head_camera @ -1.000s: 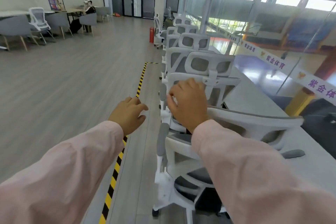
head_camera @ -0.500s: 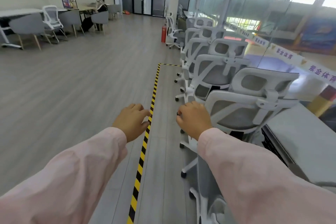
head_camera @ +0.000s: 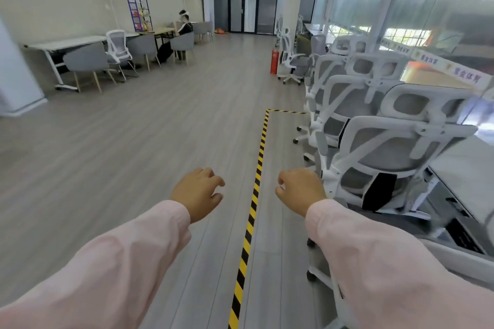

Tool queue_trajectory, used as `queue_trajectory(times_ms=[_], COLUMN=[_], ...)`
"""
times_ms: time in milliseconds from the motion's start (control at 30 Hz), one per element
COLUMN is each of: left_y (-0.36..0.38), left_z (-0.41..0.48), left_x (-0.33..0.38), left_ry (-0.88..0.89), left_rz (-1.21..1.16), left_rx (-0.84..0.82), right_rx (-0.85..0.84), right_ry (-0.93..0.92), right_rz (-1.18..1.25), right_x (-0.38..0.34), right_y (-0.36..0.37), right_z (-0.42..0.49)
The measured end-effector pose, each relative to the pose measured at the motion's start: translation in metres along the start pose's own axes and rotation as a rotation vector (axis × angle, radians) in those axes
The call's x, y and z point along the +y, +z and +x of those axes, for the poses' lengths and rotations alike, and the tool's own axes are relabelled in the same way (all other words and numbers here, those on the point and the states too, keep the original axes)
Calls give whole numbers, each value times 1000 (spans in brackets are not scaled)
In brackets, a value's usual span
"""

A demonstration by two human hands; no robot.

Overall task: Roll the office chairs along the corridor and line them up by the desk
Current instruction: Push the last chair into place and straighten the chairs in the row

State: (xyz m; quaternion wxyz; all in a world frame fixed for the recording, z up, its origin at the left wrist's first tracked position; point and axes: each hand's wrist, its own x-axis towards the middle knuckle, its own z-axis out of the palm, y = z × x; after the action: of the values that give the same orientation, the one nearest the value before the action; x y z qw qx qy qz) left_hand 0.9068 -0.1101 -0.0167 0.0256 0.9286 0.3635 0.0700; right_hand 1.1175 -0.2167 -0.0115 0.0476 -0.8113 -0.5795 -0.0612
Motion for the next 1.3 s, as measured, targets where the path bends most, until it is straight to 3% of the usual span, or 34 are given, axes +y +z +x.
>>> queue_trajectory(times_ms=[300, 667, 1000, 1300], left_y=[27, 31, 73, 90], left_z=[186, 471, 703, 944], left_x=[-97, -228, -262, -276], left_ry=[-35, 95, 221, 258], left_rz=[-65, -38, -56, -17], left_rx=[-65, -69, -108, -118], right_rx=[-71, -69, -92, -70], right_ry=[13, 139, 263, 263], right_rz=[43, 16, 0, 52], right_x=[13, 21, 111, 210], right_y=[48, 68, 127, 170], right_z=[191, 471, 668, 884])
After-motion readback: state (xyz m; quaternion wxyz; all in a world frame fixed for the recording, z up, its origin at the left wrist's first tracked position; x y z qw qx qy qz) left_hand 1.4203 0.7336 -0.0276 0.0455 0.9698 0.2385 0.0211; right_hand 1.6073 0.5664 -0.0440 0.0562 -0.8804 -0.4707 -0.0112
